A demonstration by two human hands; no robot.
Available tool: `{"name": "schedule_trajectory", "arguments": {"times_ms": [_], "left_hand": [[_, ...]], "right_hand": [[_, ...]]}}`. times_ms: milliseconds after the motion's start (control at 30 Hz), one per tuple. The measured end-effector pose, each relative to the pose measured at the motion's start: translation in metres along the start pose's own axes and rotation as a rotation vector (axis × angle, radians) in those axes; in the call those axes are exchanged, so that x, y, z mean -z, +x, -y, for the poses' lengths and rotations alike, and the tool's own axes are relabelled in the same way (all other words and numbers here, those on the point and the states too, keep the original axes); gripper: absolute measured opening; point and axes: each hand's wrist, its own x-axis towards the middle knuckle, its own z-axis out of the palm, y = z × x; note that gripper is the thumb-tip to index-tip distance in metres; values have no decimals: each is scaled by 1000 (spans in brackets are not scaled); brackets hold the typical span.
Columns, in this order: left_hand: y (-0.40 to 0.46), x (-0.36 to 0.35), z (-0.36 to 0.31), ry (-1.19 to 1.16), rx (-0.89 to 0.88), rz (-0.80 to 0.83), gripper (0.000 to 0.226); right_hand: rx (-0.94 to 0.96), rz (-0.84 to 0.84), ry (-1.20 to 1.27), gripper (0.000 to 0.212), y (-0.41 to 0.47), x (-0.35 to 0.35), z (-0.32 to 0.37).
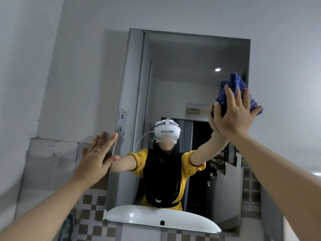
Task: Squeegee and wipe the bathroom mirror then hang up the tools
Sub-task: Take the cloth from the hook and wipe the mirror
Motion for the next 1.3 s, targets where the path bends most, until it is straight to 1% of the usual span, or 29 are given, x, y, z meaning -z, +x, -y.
{"name": "schedule_trajectory", "arguments": {"times_ms": [133, 233, 333, 467, 600, 700, 900, 1000, 1100, 1233, 1300], "left_hand": [[-1, 1, -11, -15, 66, 16, 70], [-2, 1, -14, -6, 92, 37, 70], [-5, -3, -15, 8, 93, 42, 68], [-17, -13, -9, 16, 1, 6, 58], [-30, -17, -2, -11, -59, 12, 60], [-39, -19, 8, -7, -95, 51, 61], [-52, -23, 23, 1, -116, 112, 68], [-52, -23, 27, -22, -133, 118, 70], [-52, -23, 34, -19, -158, 141, 73], [-53, -24, 35, -30, -165, 139, 74], [-53, -24, 34, -41, -168, 129, 74]], "right_hand": [[-210, 1, 61, 57, -24, -2, 21], [-257, 28, 85, 57, -39, -3, 42], [-265, 57, 127, 57, -51, -6, 66], [-200, 81, 147, 56, -67, -12, 106], [-173, 104, 170, 58, -76, -17, 150], [-119, 134, 181, 58, -79, -20, 184], [69, 152, 194, 59, -90, -31, 248], [220, 141, 171, 58, -99, -36, 260], [438, 137, 163, 56, -109, -39, 253], [758, 184, 82, 58, -115, -36, 217], [853, 209, 39, 59, -115, -32, 192]]}}
